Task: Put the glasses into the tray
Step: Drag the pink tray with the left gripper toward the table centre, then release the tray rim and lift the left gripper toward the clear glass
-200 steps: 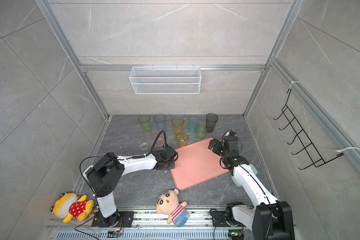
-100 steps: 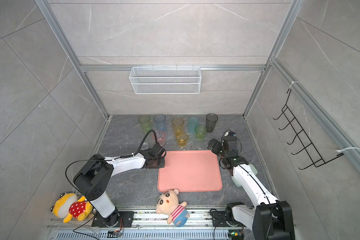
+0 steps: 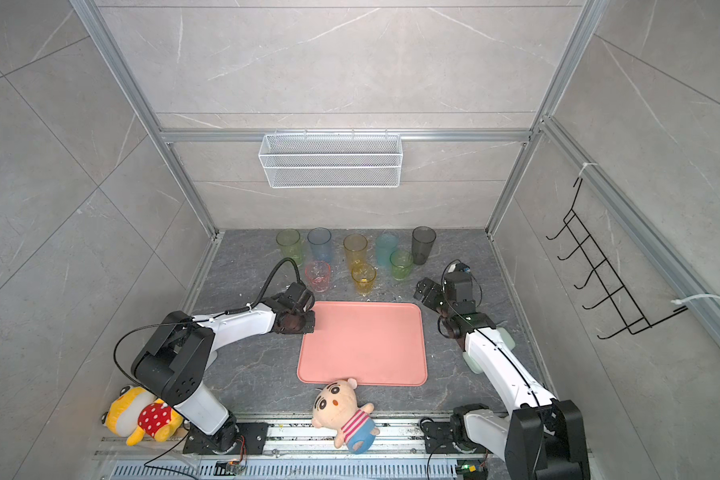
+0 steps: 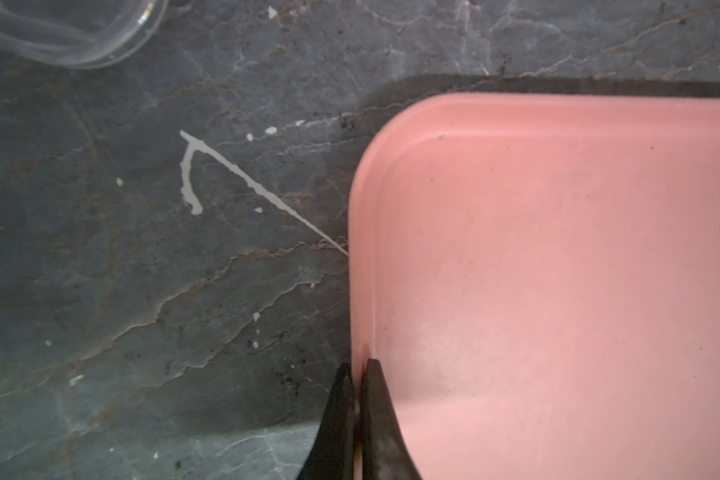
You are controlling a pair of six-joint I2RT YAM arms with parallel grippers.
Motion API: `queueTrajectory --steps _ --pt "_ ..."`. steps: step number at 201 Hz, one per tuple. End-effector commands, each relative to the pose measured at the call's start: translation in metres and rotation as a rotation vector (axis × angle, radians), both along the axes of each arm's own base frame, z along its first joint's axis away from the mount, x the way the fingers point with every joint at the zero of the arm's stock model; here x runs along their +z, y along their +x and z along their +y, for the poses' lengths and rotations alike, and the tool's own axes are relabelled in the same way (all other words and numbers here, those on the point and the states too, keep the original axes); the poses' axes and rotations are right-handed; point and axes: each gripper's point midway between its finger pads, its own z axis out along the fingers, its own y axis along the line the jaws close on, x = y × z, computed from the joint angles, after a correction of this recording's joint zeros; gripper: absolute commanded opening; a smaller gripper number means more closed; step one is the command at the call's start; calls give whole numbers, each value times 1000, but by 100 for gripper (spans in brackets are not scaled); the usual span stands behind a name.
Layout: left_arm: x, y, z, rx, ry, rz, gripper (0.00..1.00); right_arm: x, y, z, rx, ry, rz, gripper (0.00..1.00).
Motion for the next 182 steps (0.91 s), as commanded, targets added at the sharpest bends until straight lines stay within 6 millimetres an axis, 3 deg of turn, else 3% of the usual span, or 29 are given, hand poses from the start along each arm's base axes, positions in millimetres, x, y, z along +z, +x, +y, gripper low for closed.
queueTrajectory --steps 1,148,182 --pt "-12 -19 38 34 149 84 4 13 7 1 5 -14 -36 98" --pt "-2 -10 46 25 199 43 8 13 7 6 21 -10 -37 98" --pt "6 -8 41 22 169 33 16 13 7 7 26 -13 -37 98"
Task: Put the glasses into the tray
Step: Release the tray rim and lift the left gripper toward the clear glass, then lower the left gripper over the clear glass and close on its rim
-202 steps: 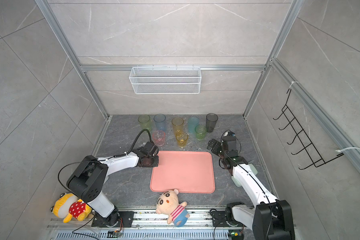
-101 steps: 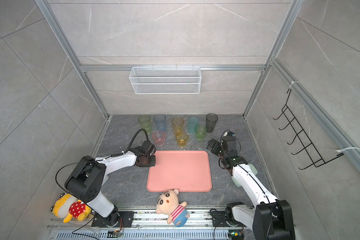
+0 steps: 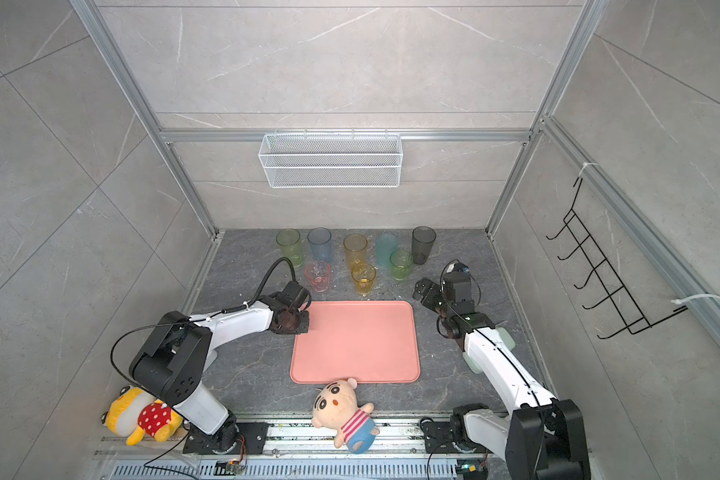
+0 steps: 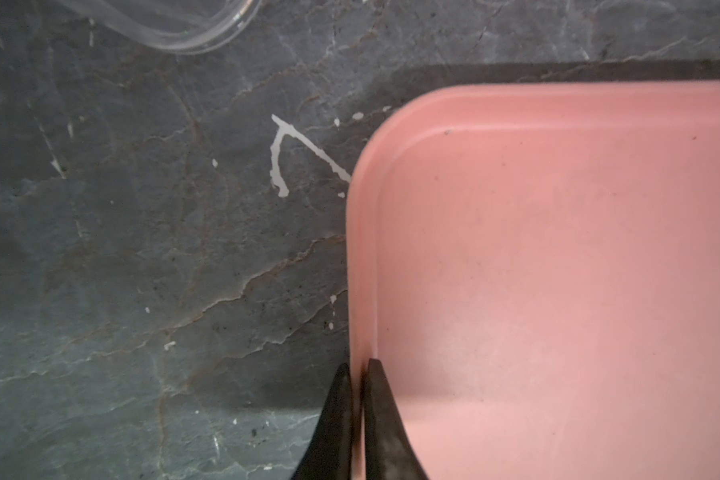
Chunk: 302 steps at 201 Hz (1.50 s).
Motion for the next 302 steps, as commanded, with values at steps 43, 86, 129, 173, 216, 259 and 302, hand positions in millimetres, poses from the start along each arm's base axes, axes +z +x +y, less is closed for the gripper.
queueTrajectory --steps 43,86,129,173,216,259,302 --pt "34 -7 13 -1 12 -26 33 18 7 7 36 -11 -62 97" --pt "82 -8 19 29 -16 -120 37 23 5 11 53 -10 -87 97" --pt "137 -4 26 61 -42 -231 43 29 4 20 87 -1 -126 99" --pt "181 13 41 153 -39 -332 56 36 2 35 144 -7 -170 99" --pt "205 46 62 274 -77 -355 61 40 1 47 176 -23 -193 99" --pt "209 84 77 359 -144 -331 66 40 0 56 198 -50 -193 99" --pt "197 108 87 419 -169 -271 67 40 -1 60 205 -68 -188 99"
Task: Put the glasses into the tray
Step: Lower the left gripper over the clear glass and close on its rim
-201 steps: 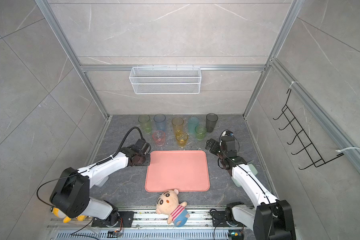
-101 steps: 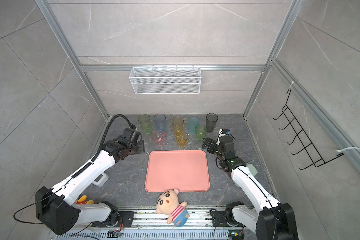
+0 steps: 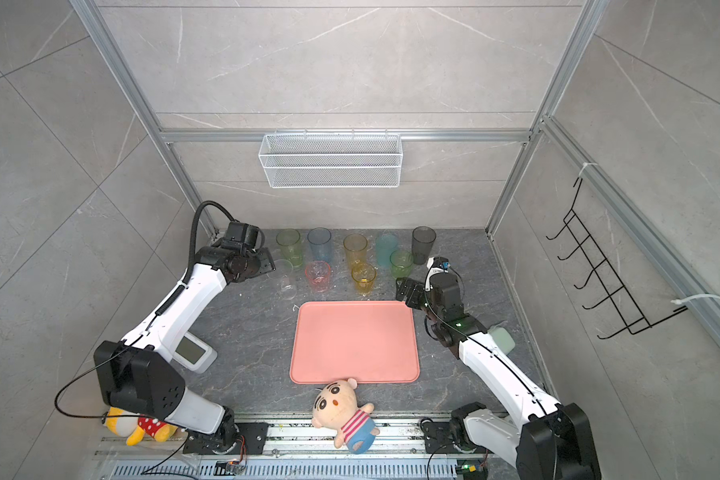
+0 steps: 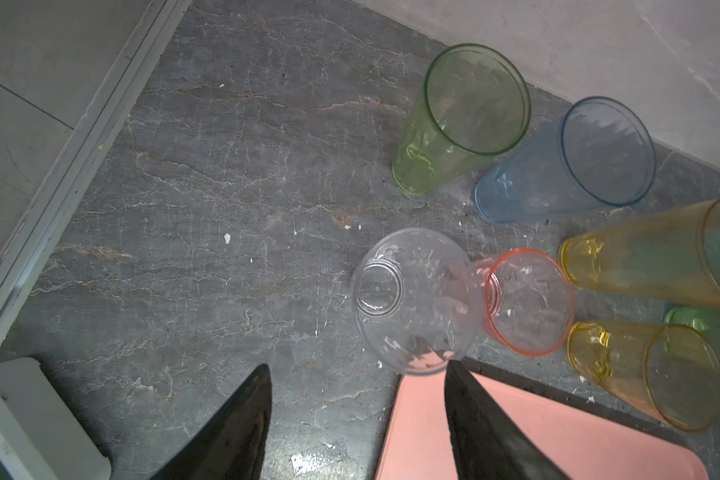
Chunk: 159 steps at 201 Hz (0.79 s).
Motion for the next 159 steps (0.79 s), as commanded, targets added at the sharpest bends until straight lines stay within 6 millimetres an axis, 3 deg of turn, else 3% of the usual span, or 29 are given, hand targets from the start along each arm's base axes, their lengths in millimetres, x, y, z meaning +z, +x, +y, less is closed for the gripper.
queueTrajectory --steps 1,116,159 --pt "1 7 1 23 -56 28 67 2 1 0 -1 -34 -15 99" --pt "-57 23 -7 8 -92 217 69 0 1 7 11 -46 -8 99" --pt "-70 23 -7 3 -84 253 64 -2 2 7 11 -54 1 99"
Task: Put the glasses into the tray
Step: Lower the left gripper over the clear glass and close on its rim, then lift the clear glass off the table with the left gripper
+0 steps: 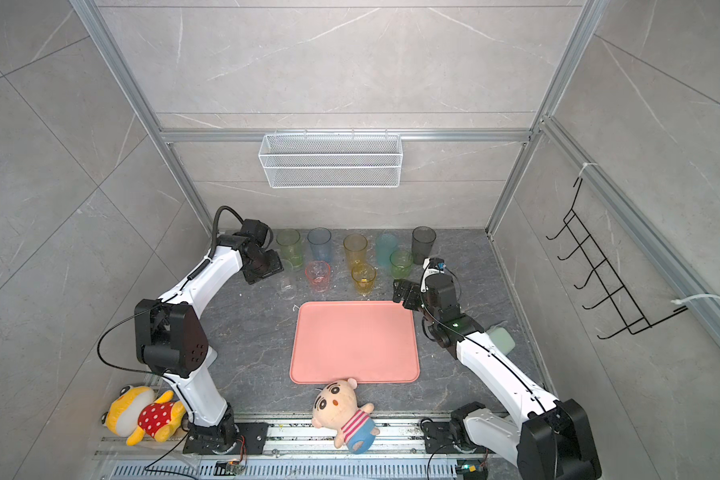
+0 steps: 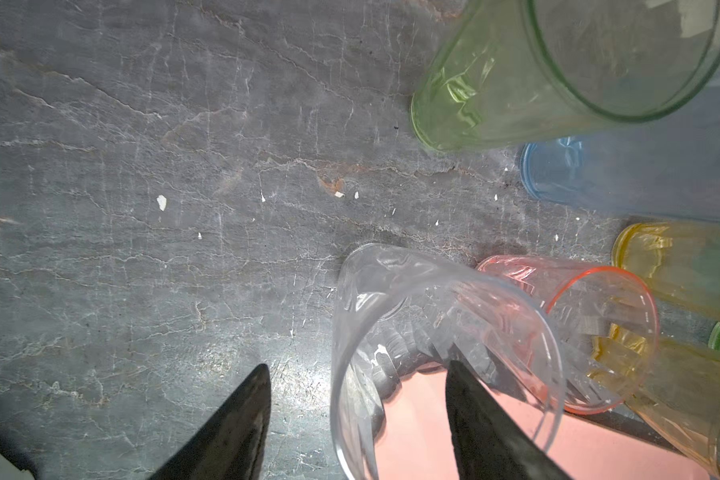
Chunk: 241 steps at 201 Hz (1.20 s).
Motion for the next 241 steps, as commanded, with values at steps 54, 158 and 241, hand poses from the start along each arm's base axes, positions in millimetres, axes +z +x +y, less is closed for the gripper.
queueTrajectory --steps 54,158,241 --pt "-5 -3 5 -14 28 37 54 0 4 0 -12 -37 15 99" --pt "-8 -6 8 -34 52 56 27 -1 3 1 -10 -48 12 99" --pt "-4 -8 8 -43 57 55 10 -2 4 2 -10 -52 18 99"
